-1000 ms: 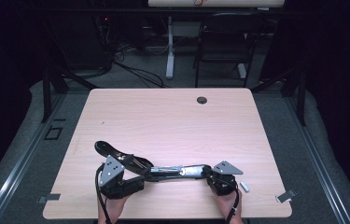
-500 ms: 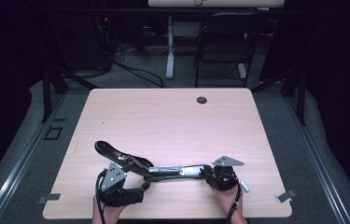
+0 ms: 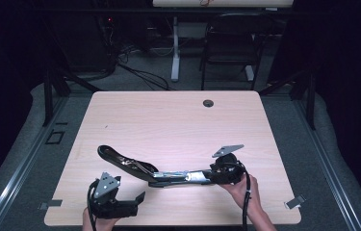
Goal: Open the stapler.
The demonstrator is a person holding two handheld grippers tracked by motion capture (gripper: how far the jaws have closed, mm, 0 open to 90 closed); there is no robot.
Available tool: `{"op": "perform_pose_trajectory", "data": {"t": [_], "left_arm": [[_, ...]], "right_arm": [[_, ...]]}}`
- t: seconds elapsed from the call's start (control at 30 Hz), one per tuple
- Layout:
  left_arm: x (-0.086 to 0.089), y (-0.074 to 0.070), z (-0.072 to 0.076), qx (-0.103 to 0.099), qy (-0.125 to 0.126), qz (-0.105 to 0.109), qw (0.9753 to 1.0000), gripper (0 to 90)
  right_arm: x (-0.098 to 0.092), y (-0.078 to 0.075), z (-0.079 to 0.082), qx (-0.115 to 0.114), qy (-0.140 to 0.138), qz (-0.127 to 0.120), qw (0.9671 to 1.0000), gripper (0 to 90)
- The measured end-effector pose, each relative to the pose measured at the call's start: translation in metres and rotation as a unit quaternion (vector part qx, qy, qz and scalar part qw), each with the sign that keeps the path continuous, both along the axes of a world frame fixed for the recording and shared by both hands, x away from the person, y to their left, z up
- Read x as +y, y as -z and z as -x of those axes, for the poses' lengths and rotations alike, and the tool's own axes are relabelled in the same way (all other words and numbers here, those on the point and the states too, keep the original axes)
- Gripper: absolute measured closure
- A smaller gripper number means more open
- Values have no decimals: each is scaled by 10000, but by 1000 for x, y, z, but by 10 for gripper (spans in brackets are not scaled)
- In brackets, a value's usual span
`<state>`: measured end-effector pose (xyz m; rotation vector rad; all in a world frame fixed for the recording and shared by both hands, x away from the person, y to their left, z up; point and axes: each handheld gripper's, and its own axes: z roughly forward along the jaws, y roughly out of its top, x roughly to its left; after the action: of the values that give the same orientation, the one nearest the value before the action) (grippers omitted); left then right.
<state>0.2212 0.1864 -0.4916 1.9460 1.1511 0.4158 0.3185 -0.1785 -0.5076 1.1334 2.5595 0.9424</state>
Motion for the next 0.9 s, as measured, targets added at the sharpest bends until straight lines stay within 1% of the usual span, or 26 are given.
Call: {"op": "perform_pose_trajectory", "data": {"t": [0.03, 0.1, 0.13, 0.17, 0.2, 0.27, 0.3, 0.37, 0.4, 0.43, 0.5, 0.53, 0.57, 0.6, 0.63, 0.67, 0.7, 0.73, 0.77, 0.8, 0.87, 0.9], "left_arm": [[2, -1, 0, 26, -72, 7, 10000, 25], [5, -3, -1, 119, -183, 1, 9998, 7], [6, -5, -2, 167, -242, -86, 9995, 4], [7, -6, -3, 213, -305, -163, 9992, 3], [9, -7, -3, 254, -357, -196, 9988, 3], [11, -9, -4, 317, -492, -284, 9979, 3], [12, -11, -4, 370, -493, -330, 9975, 3], [15, -13, -5, 393, -538, -214, 9975, 3], [19, -13, -6, 411, -501, -66, 9979, 2], [21, -13, -7, 416, -498, -4, 9979, 2], [26, -12, -12, 459, -495, -9, 9977, 2], [28, -12, -14, 477, -485, -1, 9977, 2], [30, -11, -16, 498, -464, -64, 9977, 2], [32, -11, -19, 479, -456, -103, 9978, 2], [34, -10, -22, 458, -456, -153, 9978, 2], [37, -8, -25, 470, -478, -247, 9974, 2], [39, -5, -29, 470, -504, -354, 9970, 3], [42, -1, -34, 558, -530, -399, 9962, 3], [46, 3, -37, 693, -535, -312, 9957, 3], [49, 5, -39, 783, -529, -207, 9953, 2], [52, 6, -41, 789, -533, -158, 9953, 3], [53, 5, -43, 760, -519, -153, 9956, 3]], "right_arm": [[-4, -2, 0, 54, -71, 93, 9999, 524], [-13, -5, -1, 136, -101, 213, 9996, 456], [-18, -5, -2, 197, -94, 241, 9995, 427], [-25, -6, -2, 207, -95, 242, 9994, 418], [-31, -8, -2, 250, -64, 275, 9993, 412], [-44, -11, -2, 191, 40, 174, 9997, 389], [-49, -14, -2, 225, 78, 190, 9995, 375], [-58, -17, -3, 168, 128, 194, 9996, 342], [-61, -19, -3, 173, 128, 195, 9996, 340], [-64, -19, -3, 142, 146, 214, 9996, 339], [-67, -18, -4, 128, 90, 257, 9995, 326], [-68, -17, -5, 123, 82, 360, 9992, 314], [-68, -17, -6, 142, 73, 456, 9988, 292], [-68, -16, -7, 174, 107, 527, 9984, 264], [-68, -16, -8, 300, 182, 607, 9975, 238], [-69, -17, -9, 416, 308, 629, 9967, 204], [-70, -18, -9, 429, 380, 562, 9968, 186], [-71, -20, -9, 379, 412, 469, 9973, 173], [-72, -22, -9, 368, 411, 414, 9976, 158], [-73, -24, -9, 319, 456, 461, 9974, 150], [-74, -25, -9, 308, 490, 491, 9971, 140], [-75, -24, -9, 361, 534, 490, 9967, 130]]}}
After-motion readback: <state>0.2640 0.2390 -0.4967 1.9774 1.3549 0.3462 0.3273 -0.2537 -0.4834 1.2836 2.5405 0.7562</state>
